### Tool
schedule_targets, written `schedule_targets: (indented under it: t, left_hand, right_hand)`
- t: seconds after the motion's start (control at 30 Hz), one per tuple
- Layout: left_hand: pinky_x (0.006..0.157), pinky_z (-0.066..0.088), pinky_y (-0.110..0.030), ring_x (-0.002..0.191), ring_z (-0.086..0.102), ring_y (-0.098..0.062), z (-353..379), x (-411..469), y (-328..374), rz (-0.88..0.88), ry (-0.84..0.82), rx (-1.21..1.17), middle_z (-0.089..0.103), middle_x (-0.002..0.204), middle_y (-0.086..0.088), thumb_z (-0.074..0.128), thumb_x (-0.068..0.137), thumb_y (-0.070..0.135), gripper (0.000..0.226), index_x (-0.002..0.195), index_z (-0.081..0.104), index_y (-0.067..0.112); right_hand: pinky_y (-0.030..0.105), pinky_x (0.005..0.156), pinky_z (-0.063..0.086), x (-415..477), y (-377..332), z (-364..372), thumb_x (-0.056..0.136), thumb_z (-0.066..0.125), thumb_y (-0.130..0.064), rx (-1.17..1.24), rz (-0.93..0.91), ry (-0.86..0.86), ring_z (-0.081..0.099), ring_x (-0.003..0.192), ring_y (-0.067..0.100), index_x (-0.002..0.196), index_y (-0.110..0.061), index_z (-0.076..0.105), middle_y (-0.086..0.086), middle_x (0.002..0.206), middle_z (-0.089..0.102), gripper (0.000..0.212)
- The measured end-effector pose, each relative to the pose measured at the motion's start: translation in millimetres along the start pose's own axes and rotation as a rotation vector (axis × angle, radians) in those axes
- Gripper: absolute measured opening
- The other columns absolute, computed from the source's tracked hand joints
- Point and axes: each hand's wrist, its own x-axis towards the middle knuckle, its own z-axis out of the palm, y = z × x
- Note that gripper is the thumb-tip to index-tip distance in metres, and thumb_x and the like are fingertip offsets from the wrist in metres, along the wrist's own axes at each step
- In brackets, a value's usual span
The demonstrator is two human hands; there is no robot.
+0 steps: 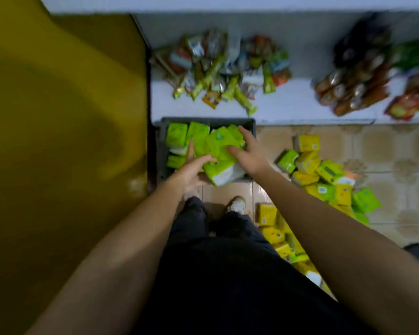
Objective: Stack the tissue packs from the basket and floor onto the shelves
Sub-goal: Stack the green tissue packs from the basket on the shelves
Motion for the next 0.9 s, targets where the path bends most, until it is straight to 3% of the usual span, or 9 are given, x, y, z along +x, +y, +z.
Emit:
schedule_targets:
  t: [0.07, 0.13, 0.23, 0.3, 0.43, 0.57, 0.73, 0.8, 0.9]
  left_hand:
    - [0.074, 0.050, -0.044, 0.083, 0.060, -0.024, 2, -39, 29, 0.046, -0.061, 0.025, 0.057, 0.112, 0.001, 0.055, 0.088, 0.009, 0.064, 0.128, 0.024, 0.049]
    - [0.077, 0.050, -0.045, 0.080, 0.061, -0.025, 6, -68, 64, 0.143, -0.100, 0.063, 0.059, 0.102, -0.001, 0.058, 0.088, 0.013, 0.035, 0.108, 0.039, 0.033]
    - [0.067, 0.051, -0.038, 0.076, 0.060, -0.022, 18, -107, 116, 0.328, -0.080, 0.047, 0.059, 0.092, -0.002, 0.057, 0.090, 0.020, 0.016, 0.091, 0.042, 0.025]
    - [0.063, 0.048, -0.033, 0.075, 0.058, -0.019, 26, -128, 150, 0.469, -0.046, -0.026, 0.057, 0.089, -0.002, 0.056, 0.091, 0.023, 0.014, 0.087, 0.043, 0.022]
    - [0.065, 0.049, -0.034, 0.079, 0.059, -0.019, 37, -168, 210, 0.697, -0.026, -0.173, 0.058, 0.090, -0.006, 0.057, 0.090, 0.020, 0.013, 0.087, 0.045, 0.020]
    - [0.075, 0.048, -0.036, 0.089, 0.058, -0.022, 46, -203, 261, 0.869, 0.038, -0.255, 0.059, 0.094, -0.008, 0.060, 0.087, 0.022, 0.014, 0.088, 0.047, 0.018]
    - [0.059, 0.044, -0.026, 0.072, 0.057, -0.021, 57, -237, 317, 0.999, 0.037, -0.253, 0.059, 0.086, -0.007, 0.056, 0.088, 0.029, 0.015, 0.098, 0.054, 0.018]
    - [0.062, 0.046, -0.029, 0.083, 0.057, -0.024, 55, -244, 339, 1.034, 0.070, -0.173, 0.056, 0.100, -0.007, 0.052, 0.090, 0.034, 0.026, 0.111, 0.047, 0.020]
    - [0.073, 0.044, -0.033, 0.102, 0.052, -0.026, 53, -246, 368, 1.093, 0.108, 0.052, 0.049, 0.121, -0.006, 0.040, 0.096, 0.041, 0.021, 0.112, 0.040, 0.027]
  right_hand:
    - [0.029, 0.103, 0.034, -18, -45, -14, 0.087, 0.062, -0.018, 0.024, -0.050, 0.026, 0.042, 0.125, 0.020, 0.138, -0.014, 0.039, 0.009, 0.136, 0.043, 0.055]
    - [0.026, 0.096, 0.040, -28, -89, -27, 0.088, 0.061, -0.017, 0.053, -0.124, 0.034, 0.050, 0.114, 0.018, 0.130, -0.011, 0.049, 0.008, 0.125, 0.052, 0.044]
    - [0.013, 0.074, 0.043, -39, -157, -48, 0.091, 0.057, -0.014, 0.120, -0.251, 0.091, 0.052, 0.098, 0.015, 0.122, 0.000, 0.053, 0.009, 0.107, 0.057, 0.034]
    - [0.020, 0.078, 0.045, -45, -197, -60, 0.091, 0.057, -0.016, 0.117, -0.354, 0.117, 0.053, 0.095, 0.017, 0.118, 0.000, 0.055, 0.013, 0.104, 0.060, 0.031]
    - [0.033, 0.101, 0.040, -64, -262, -73, 0.090, 0.057, -0.034, -0.008, -0.572, 0.162, 0.050, 0.113, 0.019, 0.133, -0.011, 0.044, 0.011, 0.134, 0.049, 0.050]
    - [0.043, 0.110, 0.032, -83, -311, -75, 0.083, 0.062, -0.039, -0.110, -0.861, 0.236, 0.038, 0.130, 0.026, 0.144, -0.012, 0.027, 0.015, 0.140, 0.037, 0.076]
    - [0.031, 0.112, 0.024, -96, -360, -75, 0.083, 0.067, -0.025, -0.235, -1.103, 0.292, 0.029, 0.136, 0.026, 0.142, -0.011, 0.031, 0.017, 0.140, 0.037, 0.071]
    - [0.028, 0.111, 0.024, -95, -381, -78, 0.081, 0.067, -0.023, -0.255, -1.152, 0.352, 0.030, 0.135, 0.026, 0.140, -0.010, 0.036, 0.018, 0.139, 0.038, 0.068]
    - [0.010, 0.098, 0.024, -89, -407, -85, 0.083, 0.067, -0.013, -0.252, -1.177, 0.440, 0.037, 0.130, 0.026, 0.135, -0.007, 0.043, 0.018, 0.134, 0.043, 0.058]
